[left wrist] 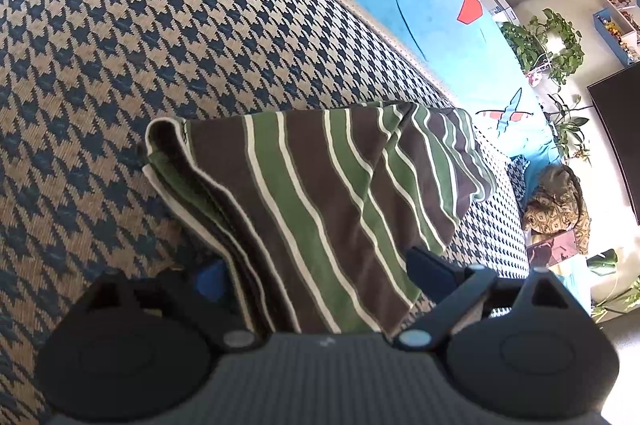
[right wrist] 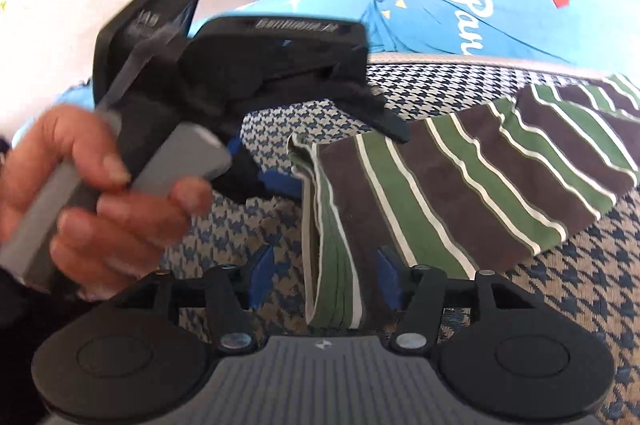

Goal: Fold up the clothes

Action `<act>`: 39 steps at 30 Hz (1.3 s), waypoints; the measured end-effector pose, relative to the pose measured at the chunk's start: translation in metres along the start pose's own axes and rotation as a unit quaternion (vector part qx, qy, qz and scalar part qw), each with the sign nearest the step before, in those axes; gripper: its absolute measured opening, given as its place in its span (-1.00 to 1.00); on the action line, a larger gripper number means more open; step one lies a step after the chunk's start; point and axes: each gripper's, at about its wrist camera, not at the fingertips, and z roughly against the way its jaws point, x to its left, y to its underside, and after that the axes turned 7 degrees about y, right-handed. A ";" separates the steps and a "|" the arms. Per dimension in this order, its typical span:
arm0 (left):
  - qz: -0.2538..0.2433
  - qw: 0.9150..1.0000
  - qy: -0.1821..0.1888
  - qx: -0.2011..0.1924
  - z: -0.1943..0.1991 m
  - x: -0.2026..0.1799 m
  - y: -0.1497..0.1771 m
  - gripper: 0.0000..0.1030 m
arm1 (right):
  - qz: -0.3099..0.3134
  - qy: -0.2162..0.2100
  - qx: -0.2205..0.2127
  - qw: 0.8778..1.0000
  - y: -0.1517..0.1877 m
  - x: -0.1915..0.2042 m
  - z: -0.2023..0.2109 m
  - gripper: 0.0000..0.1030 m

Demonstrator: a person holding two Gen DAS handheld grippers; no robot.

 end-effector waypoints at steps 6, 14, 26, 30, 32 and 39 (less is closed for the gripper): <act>-0.004 1.000 -0.006 0.004 -0.001 -0.003 -0.002 0.83 | 0.078 0.039 -0.013 0.996 0.007 0.023 -0.014 0.08; -0.006 1.000 -0.016 0.005 -0.002 0.001 0.001 0.84 | 0.109 0.085 -0.019 0.990 0.010 0.030 -0.030 -0.63; -0.006 1.000 -0.018 -0.013 0.002 0.016 -0.003 0.91 | -0.013 0.042 -0.022 0.999 -0.006 -0.008 -0.015 -0.81; 0.000 1.000 -0.007 -0.015 0.000 0.018 -0.004 0.89 | -0.064 0.027 -0.027 0.997 -0.013 -0.024 -0.008 -0.81; -0.003 1.000 -0.010 -0.017 -0.005 0.015 -0.005 0.88 | -0.078 0.022 -0.031 0.996 -0.017 -0.024 -0.002 -0.81; -0.012 0.999 -0.023 -0.020 -0.019 0.006 -0.010 0.45 | -0.090 0.015 -0.027 0.995 -0.022 -0.019 0.001 -0.81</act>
